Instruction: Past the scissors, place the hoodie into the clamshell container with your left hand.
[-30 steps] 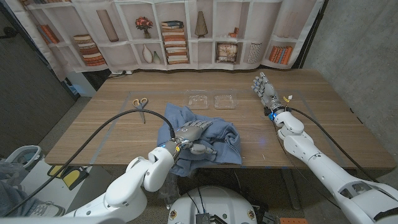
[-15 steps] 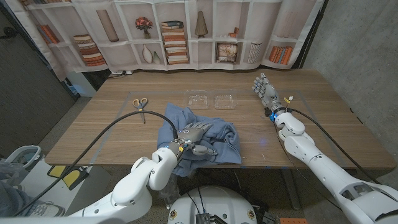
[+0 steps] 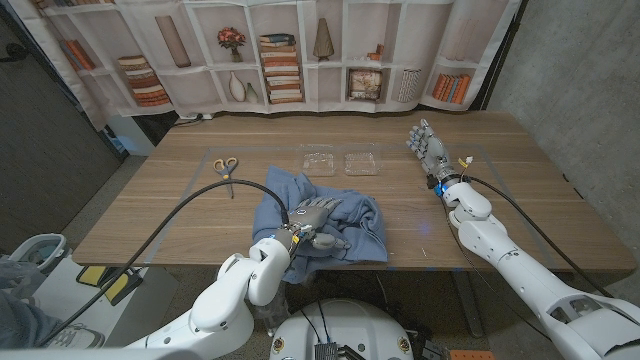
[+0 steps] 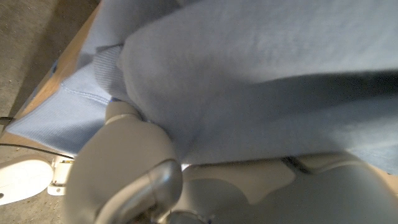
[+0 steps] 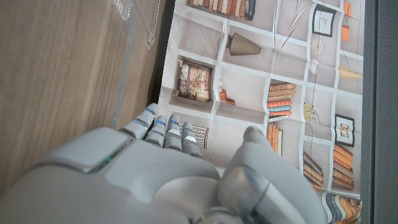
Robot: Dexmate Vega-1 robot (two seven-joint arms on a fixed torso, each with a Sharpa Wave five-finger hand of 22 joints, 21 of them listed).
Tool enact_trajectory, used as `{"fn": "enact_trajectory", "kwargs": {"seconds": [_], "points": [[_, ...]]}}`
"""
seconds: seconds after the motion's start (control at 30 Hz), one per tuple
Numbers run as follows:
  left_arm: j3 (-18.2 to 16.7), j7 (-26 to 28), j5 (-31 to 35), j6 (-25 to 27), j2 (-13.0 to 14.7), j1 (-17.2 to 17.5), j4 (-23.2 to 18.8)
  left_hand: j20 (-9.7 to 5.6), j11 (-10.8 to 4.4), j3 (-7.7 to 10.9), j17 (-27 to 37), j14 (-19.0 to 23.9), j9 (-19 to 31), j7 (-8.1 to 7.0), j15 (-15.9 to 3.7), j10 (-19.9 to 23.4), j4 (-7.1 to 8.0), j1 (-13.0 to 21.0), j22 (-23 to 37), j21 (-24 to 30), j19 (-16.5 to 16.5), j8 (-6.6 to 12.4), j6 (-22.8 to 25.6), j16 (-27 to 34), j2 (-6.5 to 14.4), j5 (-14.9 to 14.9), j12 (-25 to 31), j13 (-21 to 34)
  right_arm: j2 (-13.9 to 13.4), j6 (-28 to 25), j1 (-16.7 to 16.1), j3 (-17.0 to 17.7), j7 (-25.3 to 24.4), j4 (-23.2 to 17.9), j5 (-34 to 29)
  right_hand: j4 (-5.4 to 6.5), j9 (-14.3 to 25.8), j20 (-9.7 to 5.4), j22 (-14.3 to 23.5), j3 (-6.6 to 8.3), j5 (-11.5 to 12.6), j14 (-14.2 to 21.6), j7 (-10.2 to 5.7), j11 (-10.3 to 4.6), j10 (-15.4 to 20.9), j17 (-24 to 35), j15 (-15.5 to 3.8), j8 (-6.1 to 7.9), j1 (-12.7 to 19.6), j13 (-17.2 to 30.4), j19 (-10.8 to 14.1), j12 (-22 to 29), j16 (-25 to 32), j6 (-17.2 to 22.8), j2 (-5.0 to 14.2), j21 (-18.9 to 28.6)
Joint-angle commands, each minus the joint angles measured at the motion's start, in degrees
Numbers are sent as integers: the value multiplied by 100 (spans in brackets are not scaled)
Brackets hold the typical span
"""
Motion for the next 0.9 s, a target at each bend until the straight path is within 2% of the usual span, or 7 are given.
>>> {"fn": "enact_trajectory", "kwargs": {"seconds": [0.03, 0.07, 0.2, 0.33, 0.57, 0.83, 0.9], "points": [[220, -156, 245, 257, -117, -154, 81, 11, -11, 50, 16, 172, 24, 0, -4, 79, -105, 227, 39, 135, 308, 31, 62, 63, 82, 47, 72, 8, 10, 40, -26, 35, 35, 34, 51, -31, 20, 18, 25, 5, -19, 20, -58, -30, 31, 19, 38, -20, 36, 16, -9, -26, -36, 22, 5, -8], [227, -153, 269, 264, -120, -159, 82, 14, -37, 115, 18, 300, 27, -14, -37, 121, -179, 449, 54, 235, 609, 45, 112, 84, 190, 39, 81, 9, 8, 66, -17, 28, 58, 58, 36, -32, 20, 19, 25, 4, -19, 21, -56, -30, 29, 19, 39, -18, 36, 16, -8, -26, -36, 26, 5, -9], [241, -87, 347, 293, -156, -156, 102, 14, -139, 231, 24, 540, 35, -22, -130, 279, -286, 805, 62, 358, 1053, 100, 310, 119, 369, -18, 127, 13, 18, 77, -14, 33, 71, 73, 47, -34, 20, 19, 25, 3, -19, 21, -56, -28, 33, 19, 37, -18, 36, 16, -7, -25, -36, 25, 6, -11], [227, 21, 368, 316, -211, -137, 136, 16, -174, 484, 42, 860, 61, -25, -195, 502, -424, 1461, 62, 514, 1707, 158, 600, 132, 718, -211, 166, 24, 29, 72, -11, 39, 63, 80, 60, -35, 20, 21, 26, 2, -19, 18, -56, -31, 30, 19, 44, -19, 35, 16, -6, -26, -37, 24, 6, -13], [212, 127, 365, 333, -271, -132, 178, 11, -290, 751, 65, 1289, 92, -52, -316, 847, -503, 2140, 60, 632, 2252, 220, 909, 184, 973, -550, 242, 51, 46, 100, 6, 39, 100, 127, 68, -39, 20, 29, 26, 0, -19, 18, -55, -31, 33, 19, 48, -17, 34, 16, -8, -26, -37, 30, 8, -19], [233, 238, 389, 418, -387, -145, 254, -2, -258, 1118, 125, 1709, 140, 32, -348, 1187, -529, 2928, 55, 776, 2827, 273, 1168, 243, 1226, -934, 318, 106, 76, 111, 30, 38, 143, 194, 92, -41, 21, 32, 27, -3, -20, 23, -60, -31, 38, 20, 45, -18, 30, 16, -4, -24, -34, 27, 9, -22], [232, 296, 380, 446, -425, -137, 276, -8, -283, 1239, 161, 1851, 166, 31, -435, 1329, -517, 3173, 50, 826, 3027, 334, 1358, 267, 1259, -1068, 365, 156, 81, 95, 26, 45, 136, 189, 110, -42, 21, 35, 27, -4, -20, 22, -60, -30, 41, 20, 46, -20, 29, 16, -4, -23, -34, 23, 9, -23]]}}
